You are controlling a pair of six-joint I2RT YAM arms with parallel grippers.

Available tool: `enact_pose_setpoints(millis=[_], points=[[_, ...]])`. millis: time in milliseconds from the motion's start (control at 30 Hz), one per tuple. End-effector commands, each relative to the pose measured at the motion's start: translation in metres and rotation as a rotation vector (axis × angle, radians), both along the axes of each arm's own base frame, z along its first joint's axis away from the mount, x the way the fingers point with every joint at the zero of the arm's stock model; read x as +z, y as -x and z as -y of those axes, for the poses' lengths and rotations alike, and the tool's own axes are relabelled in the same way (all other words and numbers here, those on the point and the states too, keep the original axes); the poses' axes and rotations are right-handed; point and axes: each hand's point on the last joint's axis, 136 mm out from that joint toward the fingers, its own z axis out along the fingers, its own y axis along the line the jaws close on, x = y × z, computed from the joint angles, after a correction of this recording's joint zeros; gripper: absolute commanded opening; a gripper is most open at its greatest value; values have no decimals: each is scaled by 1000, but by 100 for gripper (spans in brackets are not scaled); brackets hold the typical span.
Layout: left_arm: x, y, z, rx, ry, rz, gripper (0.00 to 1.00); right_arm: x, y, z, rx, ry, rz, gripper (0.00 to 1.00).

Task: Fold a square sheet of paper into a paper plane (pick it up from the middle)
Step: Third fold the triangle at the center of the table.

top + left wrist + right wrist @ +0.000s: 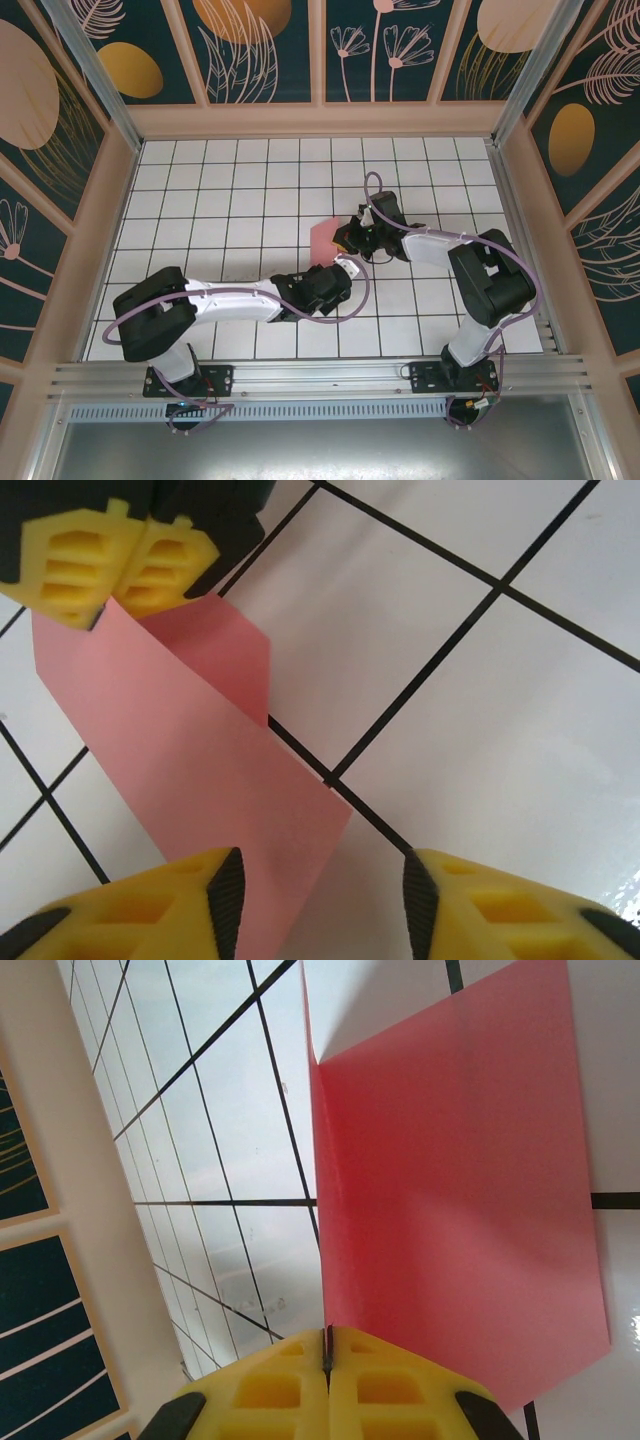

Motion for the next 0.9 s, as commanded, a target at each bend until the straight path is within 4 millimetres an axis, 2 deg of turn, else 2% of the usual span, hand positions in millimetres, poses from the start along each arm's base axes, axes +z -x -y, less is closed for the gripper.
enact_pose_setpoints(millis=[0, 300, 500, 567, 700, 867], points=[[25, -7, 7, 21, 62, 46, 36, -1, 0, 0, 6, 8, -8, 7], [35, -6, 8, 17, 93, 49, 0, -4, 3, 5, 8, 36, -7, 7], [39, -5, 10, 12, 122, 39, 0, -3, 6, 6, 16, 30, 1, 10], [39, -2, 11, -4, 136, 18, 0, 0, 6, 8, 17, 36, 8, 16], [41, 5, 12, -42, 232, -94, 0, 6, 5, 23, -8, 96, 33, 35], [52, 9, 5, -97, 371, -235, 0, 19, 2, 47, -43, 188, 95, 39]])
